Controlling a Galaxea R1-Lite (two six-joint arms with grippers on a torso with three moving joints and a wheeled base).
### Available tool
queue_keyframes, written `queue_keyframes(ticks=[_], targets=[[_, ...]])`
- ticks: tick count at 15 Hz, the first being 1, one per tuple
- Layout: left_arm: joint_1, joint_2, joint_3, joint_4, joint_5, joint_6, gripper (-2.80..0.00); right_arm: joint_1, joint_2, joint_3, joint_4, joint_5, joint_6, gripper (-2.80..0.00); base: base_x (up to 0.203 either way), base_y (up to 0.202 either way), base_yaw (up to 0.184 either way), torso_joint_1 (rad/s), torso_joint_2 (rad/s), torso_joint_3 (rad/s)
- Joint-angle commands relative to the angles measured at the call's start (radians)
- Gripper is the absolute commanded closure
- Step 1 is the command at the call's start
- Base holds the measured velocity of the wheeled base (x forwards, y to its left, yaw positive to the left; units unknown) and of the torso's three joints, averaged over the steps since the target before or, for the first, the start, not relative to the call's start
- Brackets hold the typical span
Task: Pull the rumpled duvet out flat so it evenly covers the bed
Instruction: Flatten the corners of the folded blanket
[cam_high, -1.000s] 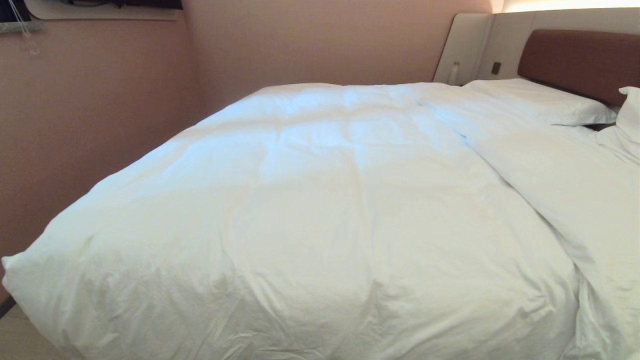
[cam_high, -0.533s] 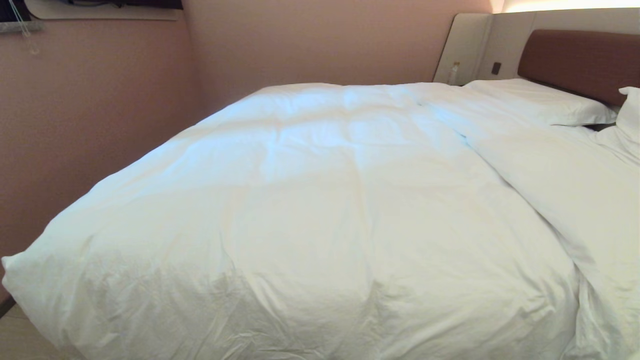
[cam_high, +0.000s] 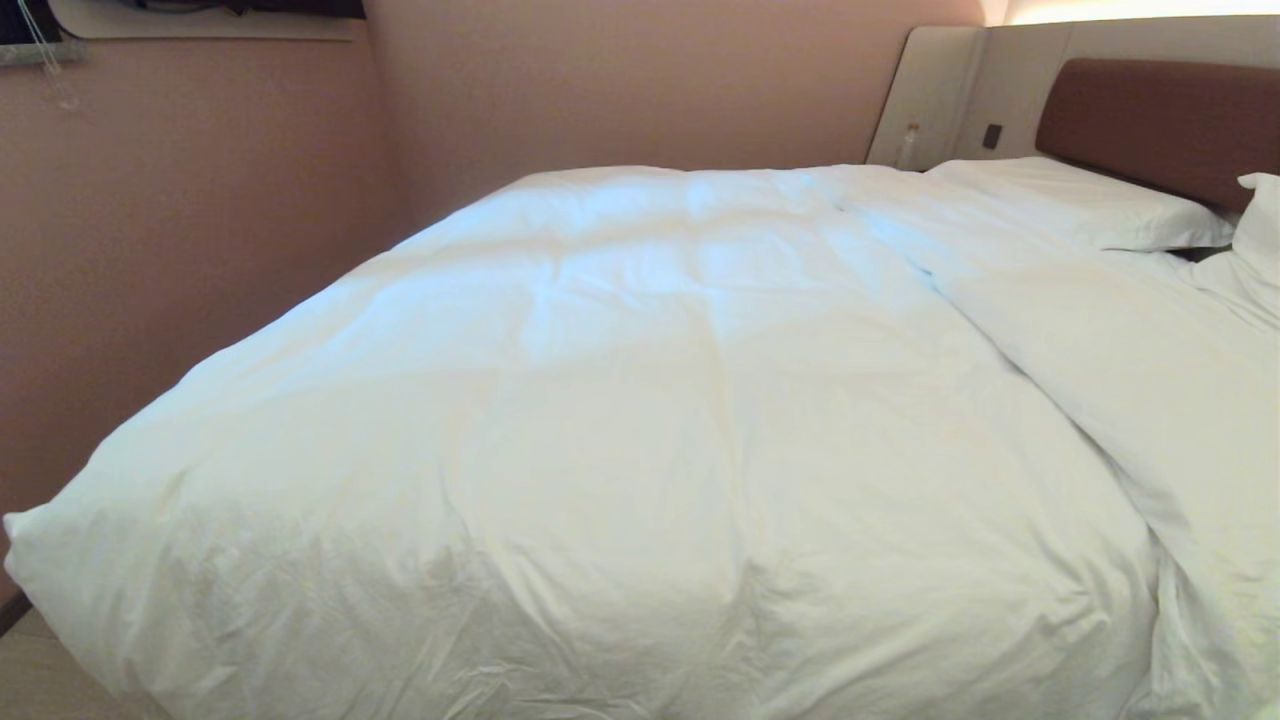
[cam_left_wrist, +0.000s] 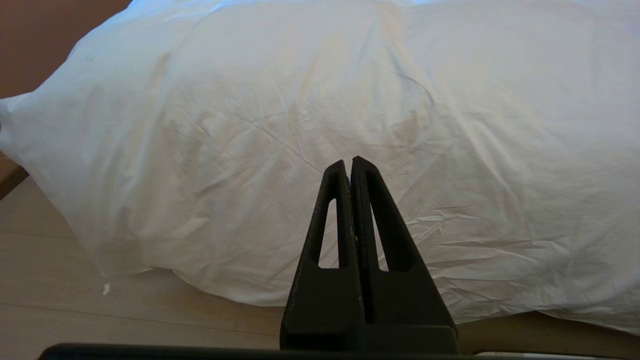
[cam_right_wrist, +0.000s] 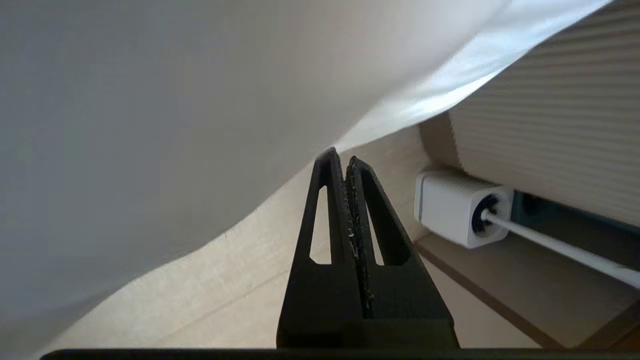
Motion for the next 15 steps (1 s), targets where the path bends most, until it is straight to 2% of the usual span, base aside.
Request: queue_keyframes(ticks=[1,7,10,13,15], targets=[[0.001,0.0,0.0,0.0,0.0,0.0,0.0,0.0,-0.064,0.005,0.011,0.051,0.024,0.0,0.0,0.0,0.0,0.0,0.0,0.0],[-0.001,0.0,0.0,0.0,0.0,-0.002,0.0,0.024,-0.166,-0.032,0.123,0.057,0.094,0.0,0.0,0.0,0.0,0.0,0.0,0.0],[0.001,0.0,0.0,0.0,0.0,-0.002,0.0,0.025,-0.191,-0.031,0.126,0.065,0.117,0.0,0.0,0.0,0.0,0.0,0.0,0.0],[-0.001,0.0,0.0,0.0,0.0,-0.002,0.0,0.024,-0.212,-0.026,0.123,0.159,0.118,0.0,0.0,0.0,0.0,0.0,0.0,0.0],[0.001,0.0,0.0,0.0,0.0,-0.002,0.0,0.023,-0.223,-0.027,0.123,0.165,0.098,0.0,0.0,0.0,0.0,0.0,0.0,0.0]])
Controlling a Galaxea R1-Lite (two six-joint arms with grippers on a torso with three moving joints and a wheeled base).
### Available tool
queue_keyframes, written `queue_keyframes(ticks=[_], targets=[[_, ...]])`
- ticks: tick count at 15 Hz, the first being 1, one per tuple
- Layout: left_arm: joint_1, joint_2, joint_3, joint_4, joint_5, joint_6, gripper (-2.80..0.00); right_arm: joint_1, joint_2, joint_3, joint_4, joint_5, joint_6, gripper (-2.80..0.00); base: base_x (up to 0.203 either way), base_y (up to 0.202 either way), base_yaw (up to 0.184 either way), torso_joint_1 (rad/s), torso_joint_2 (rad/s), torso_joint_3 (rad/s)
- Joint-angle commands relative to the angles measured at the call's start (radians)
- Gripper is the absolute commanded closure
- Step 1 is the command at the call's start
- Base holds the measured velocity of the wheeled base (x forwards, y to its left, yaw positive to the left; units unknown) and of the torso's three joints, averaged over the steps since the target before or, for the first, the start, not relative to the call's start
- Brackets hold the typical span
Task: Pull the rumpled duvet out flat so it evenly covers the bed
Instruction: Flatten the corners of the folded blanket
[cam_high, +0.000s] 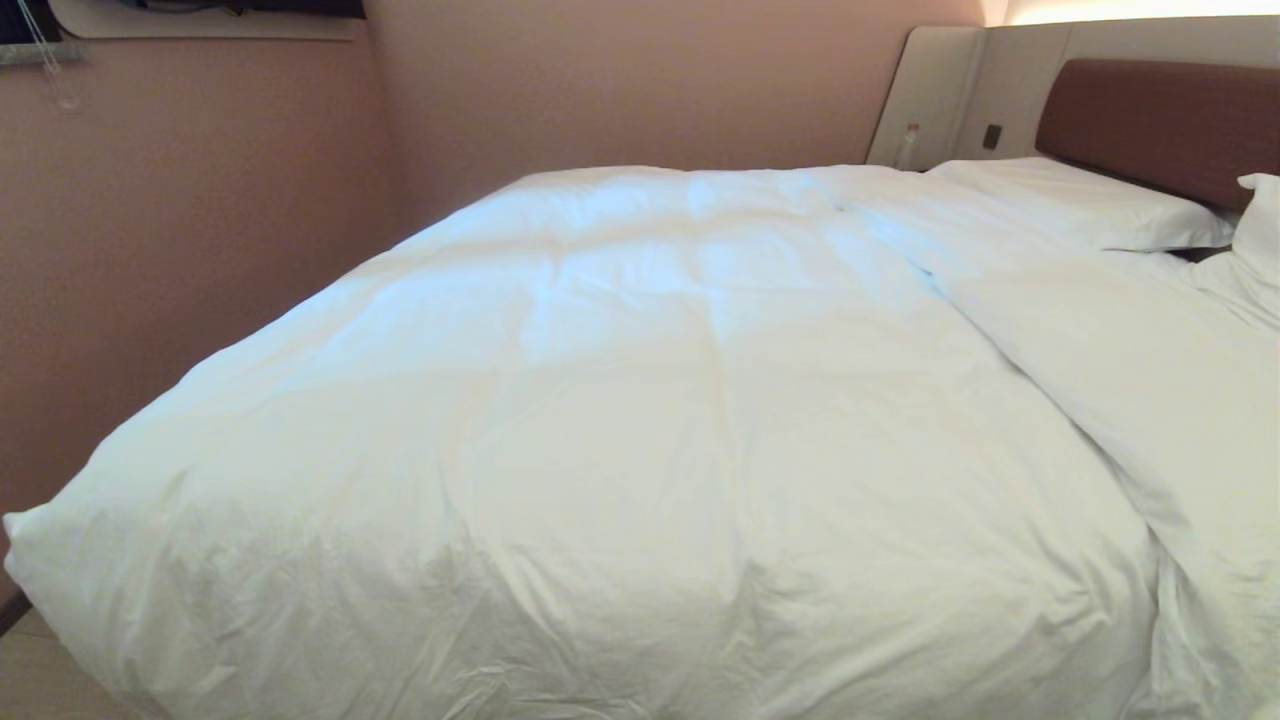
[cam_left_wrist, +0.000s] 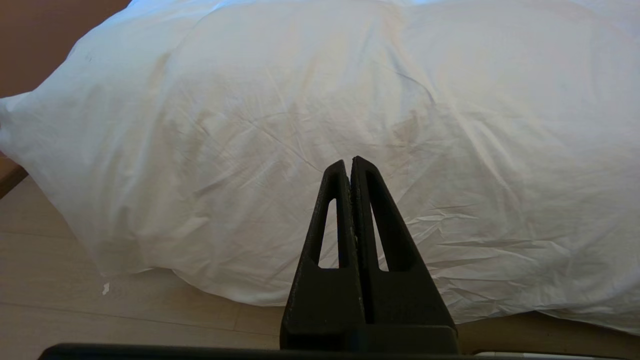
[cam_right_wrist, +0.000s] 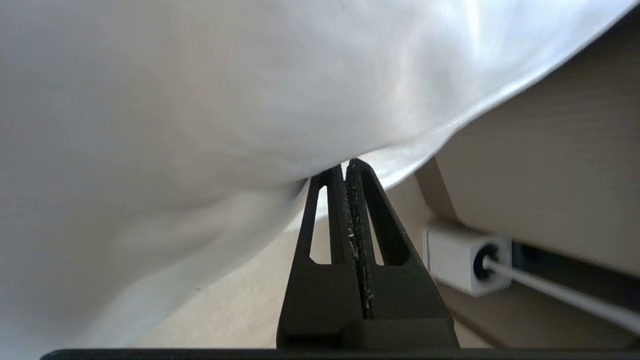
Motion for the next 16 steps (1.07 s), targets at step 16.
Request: queue_keyframes(ticks=[16], targets=[[0.001,0.0,0.0,-0.001,0.001,-0.001,0.0,-0.067,-0.021,0.034,-0.006,0.105,-0.174,0.0,0.0,0.0,0.0,0.0,0.0,0.0]])
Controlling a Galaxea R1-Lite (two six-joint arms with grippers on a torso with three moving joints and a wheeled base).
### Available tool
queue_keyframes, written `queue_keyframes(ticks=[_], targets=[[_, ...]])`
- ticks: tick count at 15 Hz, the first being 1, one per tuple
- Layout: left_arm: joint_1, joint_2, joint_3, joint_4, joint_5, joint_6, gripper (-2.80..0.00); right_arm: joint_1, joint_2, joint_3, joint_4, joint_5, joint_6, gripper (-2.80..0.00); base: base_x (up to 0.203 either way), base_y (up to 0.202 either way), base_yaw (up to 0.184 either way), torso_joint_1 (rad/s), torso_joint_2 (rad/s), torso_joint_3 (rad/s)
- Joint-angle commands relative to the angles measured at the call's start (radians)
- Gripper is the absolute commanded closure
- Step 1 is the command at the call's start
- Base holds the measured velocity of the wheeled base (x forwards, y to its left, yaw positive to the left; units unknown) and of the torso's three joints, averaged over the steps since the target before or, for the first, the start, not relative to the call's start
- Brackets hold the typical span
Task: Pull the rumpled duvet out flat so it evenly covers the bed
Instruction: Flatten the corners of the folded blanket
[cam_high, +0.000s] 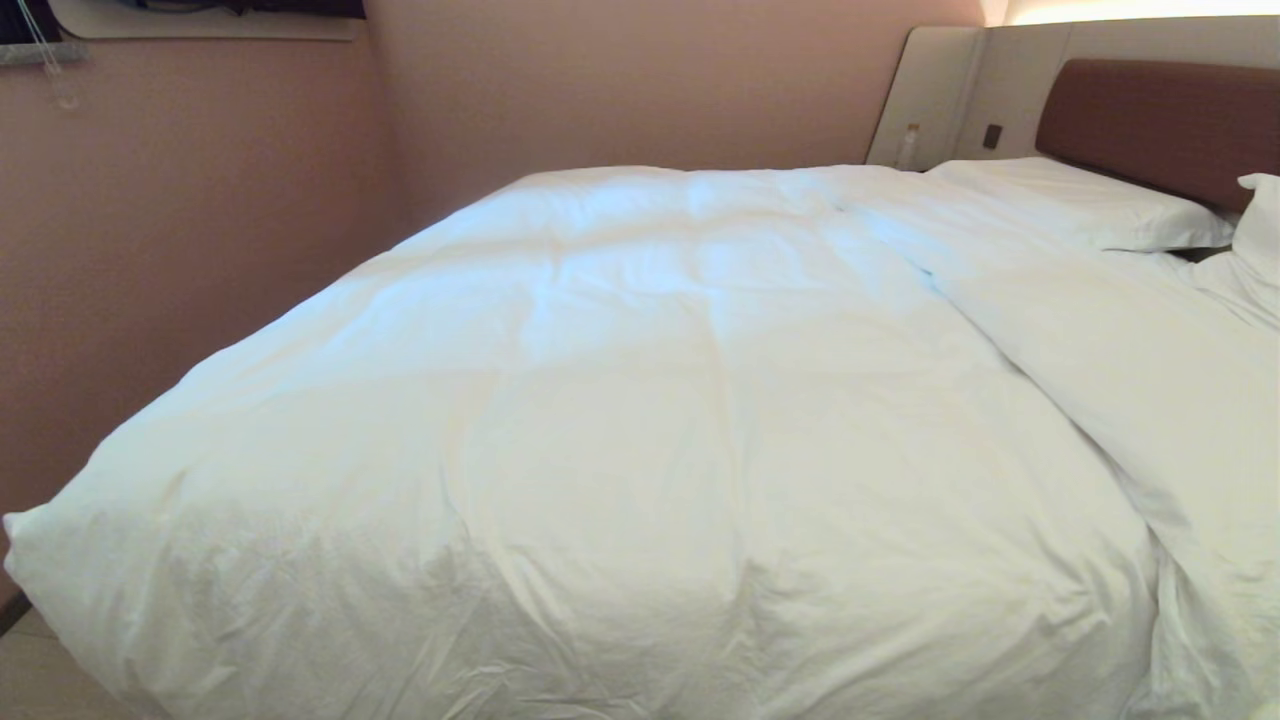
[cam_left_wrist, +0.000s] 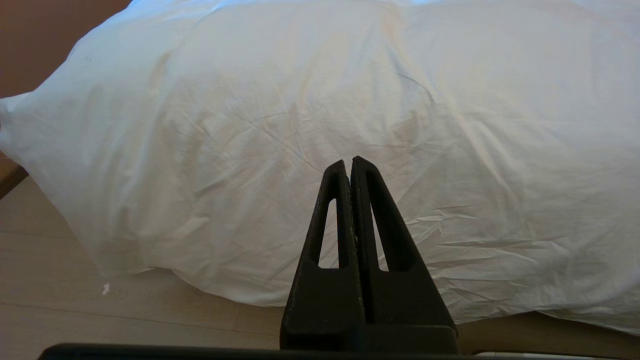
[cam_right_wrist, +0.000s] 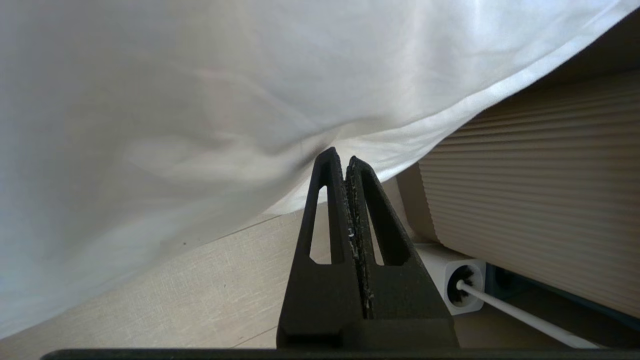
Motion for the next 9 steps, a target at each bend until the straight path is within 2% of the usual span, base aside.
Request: queue_keyframes(ticks=[1,9], targets=[[0.001,0.0,0.0,0.0,0.001,-0.001,0.0,-0.002,0.001,0.003,-0.004,0.002,-0.005,0.0,0.0,0.0,0.0,0.0,0.0,0.0],[0.001,0.0,0.0,0.0,0.001,-0.001,0.0,-0.01,0.007,0.015,-0.004,0.005,-0.008,0.0,0.0,0.0,0.0,0.0,0.0,0.0]])
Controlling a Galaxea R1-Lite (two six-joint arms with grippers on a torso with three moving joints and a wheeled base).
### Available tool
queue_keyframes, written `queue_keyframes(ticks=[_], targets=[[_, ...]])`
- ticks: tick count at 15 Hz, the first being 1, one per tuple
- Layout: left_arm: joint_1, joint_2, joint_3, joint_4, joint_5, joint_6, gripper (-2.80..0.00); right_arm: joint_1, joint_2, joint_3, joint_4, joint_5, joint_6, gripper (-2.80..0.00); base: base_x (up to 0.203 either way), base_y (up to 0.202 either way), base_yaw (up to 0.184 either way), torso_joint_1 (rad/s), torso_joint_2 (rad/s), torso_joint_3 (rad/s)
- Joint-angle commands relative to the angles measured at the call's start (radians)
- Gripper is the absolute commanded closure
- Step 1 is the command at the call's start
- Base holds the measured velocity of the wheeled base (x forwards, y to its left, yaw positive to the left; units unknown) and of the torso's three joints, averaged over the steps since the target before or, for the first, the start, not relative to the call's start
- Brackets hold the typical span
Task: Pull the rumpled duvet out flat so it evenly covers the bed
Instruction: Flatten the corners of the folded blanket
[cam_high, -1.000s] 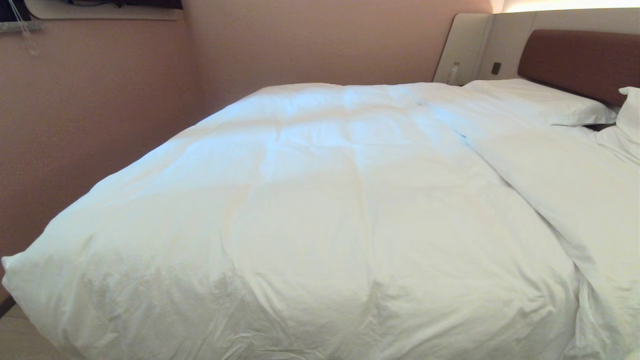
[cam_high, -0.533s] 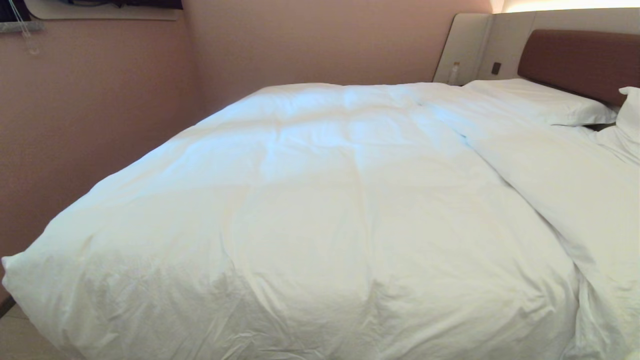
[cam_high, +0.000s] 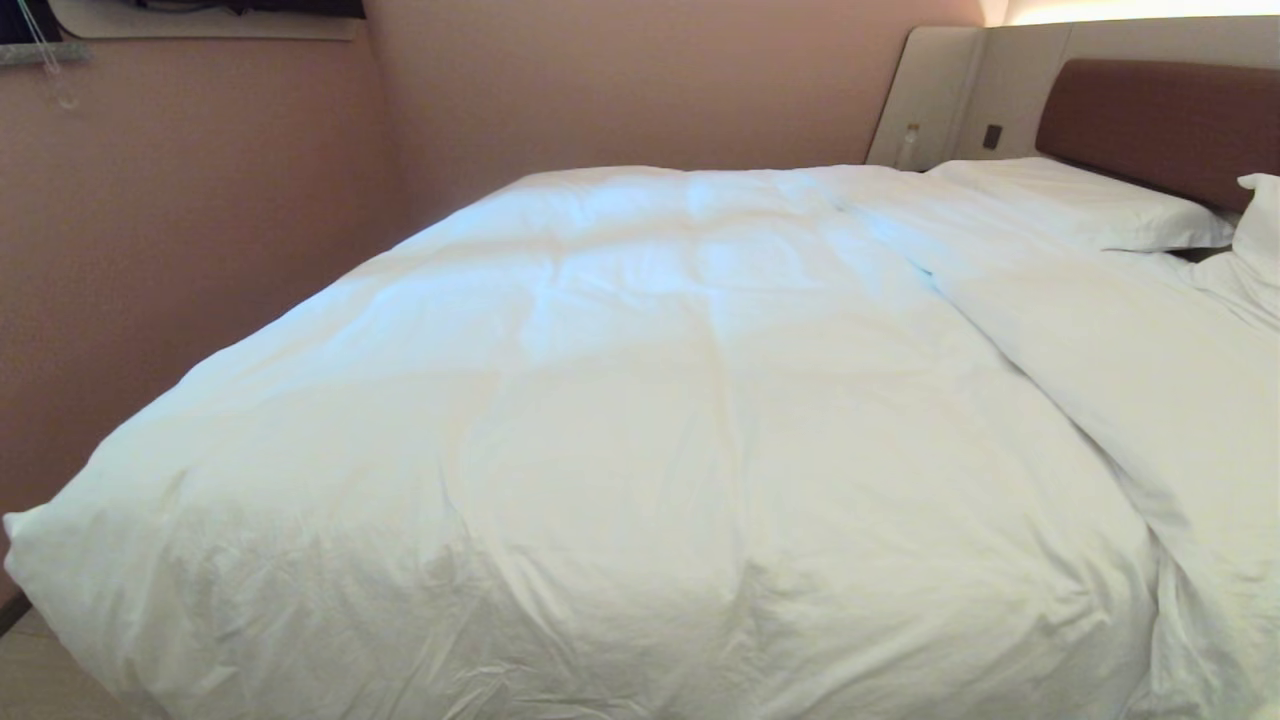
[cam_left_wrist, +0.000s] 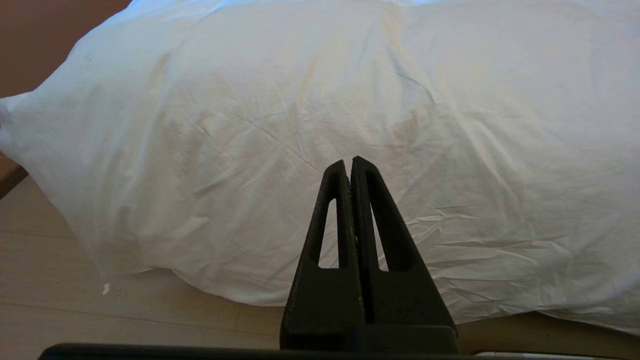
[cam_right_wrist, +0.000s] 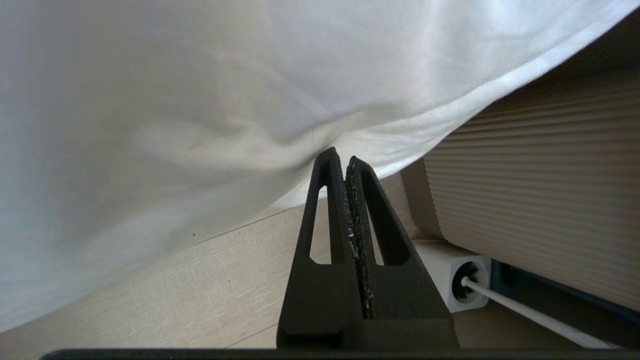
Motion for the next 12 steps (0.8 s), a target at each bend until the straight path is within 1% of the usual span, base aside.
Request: queue_keyframes(ticks=[1,2,5,8,10,12], targets=[[0.0,0.0,0.0,0.0,0.001,-0.001,0.0,-0.009,0.007,0.004,-0.005,0.003,-0.005,0.0,0.0,0.0,0.0,0.0,0.0,0.0],[0.001,0.0,0.0,0.0,0.001,-0.001,0.0,-0.012,0.006,0.006,-0.006,0.005,-0.005,0.0,0.0,0.0,0.0,0.0,0.0,0.0],[0.001,0.0,0.0,0.0,0.001,-0.001,0.0,-0.037,0.017,0.003,-0.006,0.056,-0.007,0.0,0.0,0.0,0.0,0.0,0.0,0.0],[-0.001,0.0,0.0,0.0,0.001,-0.001,0.0,-0.038,0.055,-0.018,-0.007,0.061,-0.004,0.0,0.0,0.0,0.0,0.0,0.0,0.0],[0.001,0.0,0.0,0.0,0.001,-0.001,0.0,-0.038,0.1,-0.063,-0.008,0.061,-0.002,0.0,0.0,0.0,0.0,0.0,0.0,0.0],[0.001,0.0,0.0,0.0,0.001,-0.001,0.0,-0.037,0.182,-0.142,-0.008,0.061,-0.001,0.0,0.0,0.0,0.0,0.0,0.0,0.0]])
